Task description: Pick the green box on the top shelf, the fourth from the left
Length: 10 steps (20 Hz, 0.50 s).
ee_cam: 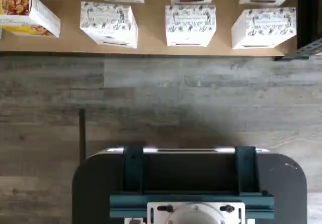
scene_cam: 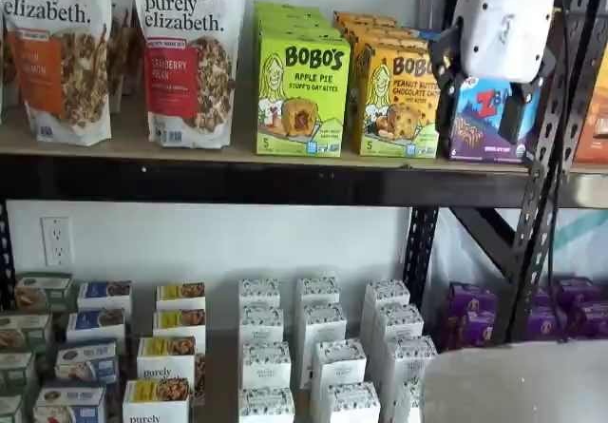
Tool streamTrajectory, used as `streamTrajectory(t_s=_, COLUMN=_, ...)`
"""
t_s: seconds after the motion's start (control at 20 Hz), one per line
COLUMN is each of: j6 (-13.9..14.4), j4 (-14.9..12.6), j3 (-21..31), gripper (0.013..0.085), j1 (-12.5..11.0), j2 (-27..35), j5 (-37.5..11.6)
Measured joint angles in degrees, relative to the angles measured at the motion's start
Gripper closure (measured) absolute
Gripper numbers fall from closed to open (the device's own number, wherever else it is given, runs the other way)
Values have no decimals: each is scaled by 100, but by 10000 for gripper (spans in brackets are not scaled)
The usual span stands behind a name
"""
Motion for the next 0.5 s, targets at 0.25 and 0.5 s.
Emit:
streamTrajectory(t_s=0.25, j6=-468, j4=815, j3=236, gripper=130, j1=-747, j2=-253, j5=-381)
streamTrajectory(t_s=0.5, j6=-411, j4=717, j3=239, gripper=130, j1=-638, j2=-252, j5=-470)
